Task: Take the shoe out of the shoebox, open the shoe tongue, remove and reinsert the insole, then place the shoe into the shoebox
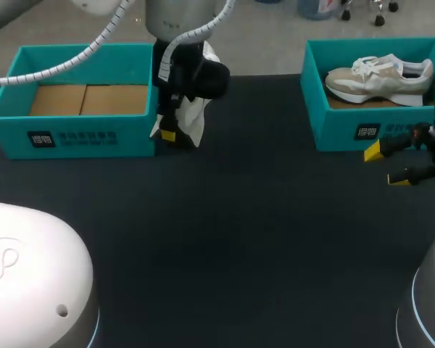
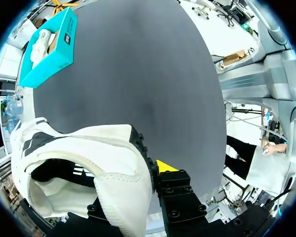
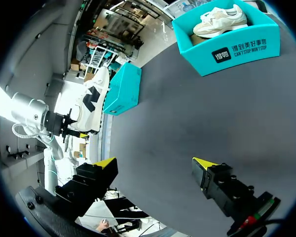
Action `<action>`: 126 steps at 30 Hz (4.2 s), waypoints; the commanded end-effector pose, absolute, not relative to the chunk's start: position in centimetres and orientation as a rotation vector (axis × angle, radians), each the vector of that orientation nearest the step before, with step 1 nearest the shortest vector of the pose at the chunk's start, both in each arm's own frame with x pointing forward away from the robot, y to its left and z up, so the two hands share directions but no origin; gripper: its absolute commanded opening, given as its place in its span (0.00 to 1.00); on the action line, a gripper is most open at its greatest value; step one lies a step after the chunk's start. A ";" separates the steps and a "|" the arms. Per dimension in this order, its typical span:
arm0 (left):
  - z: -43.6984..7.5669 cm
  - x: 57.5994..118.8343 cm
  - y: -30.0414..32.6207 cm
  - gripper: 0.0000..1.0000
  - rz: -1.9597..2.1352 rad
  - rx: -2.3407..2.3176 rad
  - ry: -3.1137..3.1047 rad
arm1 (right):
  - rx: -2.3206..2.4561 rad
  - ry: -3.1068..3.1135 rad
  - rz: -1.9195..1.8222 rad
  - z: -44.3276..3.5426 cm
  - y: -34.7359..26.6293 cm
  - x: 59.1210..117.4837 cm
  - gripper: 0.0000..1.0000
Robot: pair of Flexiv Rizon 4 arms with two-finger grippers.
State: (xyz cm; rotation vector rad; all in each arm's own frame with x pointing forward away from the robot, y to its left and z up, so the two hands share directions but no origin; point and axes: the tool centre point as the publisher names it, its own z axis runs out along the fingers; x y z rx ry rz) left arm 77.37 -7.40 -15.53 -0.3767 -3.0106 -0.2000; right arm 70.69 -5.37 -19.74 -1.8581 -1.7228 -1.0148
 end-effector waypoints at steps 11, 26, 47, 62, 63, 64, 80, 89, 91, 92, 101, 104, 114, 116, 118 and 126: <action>-15.9 79.3 5.9 0.00 -0.146 -0.428 -3.001 | -1.863 -1.723 -1.012 -19.8 -5.3 70.6 1.00; -17.2 82.4 15.1 0.00 -0.174 -0.274 -3.011 | -1.863 -1.723 -1.012 -19.8 -5.3 70.6 1.00; -18.3 86.9 25.6 0.00 -0.205 -0.188 -2.970 | -1.863 -1.723 -1.012 -19.8 -5.3 70.6 1.00; -16.9 91.2 30.7 0.00 -0.209 -0.256 -3.017 | -1.863 -1.723 -1.012 -19.8 -5.3 70.6 1.00; -16.9 91.4 31.0 0.00 -0.213 -0.245 -3.017 | -1.863 -1.723 -1.012 -19.8 -5.3 70.6 1.00; -16.9 91.6 31.3 0.00 -0.213 -0.244 -3.018 | -1.863 -1.723 -1.012 -19.8 -5.3 70.6 1.00; -17.0 91.8 31.7 0.00 -0.219 -0.193 -3.024 | -1.863 -1.723 -1.012 -19.8 -5.3 70.6 1.00; -17.0 93.4 31.4 0.00 -0.257 -0.223 -3.047 | -1.863 -1.723 -1.012 -19.8 -5.3 70.6 1.00; -17.2 94.1 31.7 0.00 -0.234 -0.285 -3.048 | -1.863 -1.723 -1.012 -19.8 -5.3 70.6 1.00; -17.3 94.5 32.1 0.00 -0.202 -0.263 -3.060 | -1.863 -1.723 -1.012 -19.8 -5.3 70.6 1.00; -18.7 97.5 33.3 0.00 -0.235 -0.370 -3.032 | -1.863 -1.723 -1.012 -19.8 -5.3 70.6 1.00; -19.0 98.2 33.3 0.00 -0.259 -0.440 -3.011 | -1.863 -1.723 -1.012 -19.8 -5.3 70.6 1.00; -19.8 99.5 33.5 0.00 -0.275 -1.562 -2.566 | -1.863 -1.723 -1.012 -19.8 -5.3 70.6 1.00; -19.9 99.9 33.8 0.00 -0.318 -1.704 -2.469 | -1.863 -1.723 -1.012 -19.8 -5.3 70.6 1.00; -19.6 100.0 34.3 0.00 -0.295 -1.933 -2.320 | -1.863 -1.723 -1.012 -19.8 -5.3 70.6 1.00; -19.1 100.5 34.9 0.00 -0.360 -2.216 -2.137 | -1.863 -1.723 -1.012 -19.8 -5.3 70.6 1.00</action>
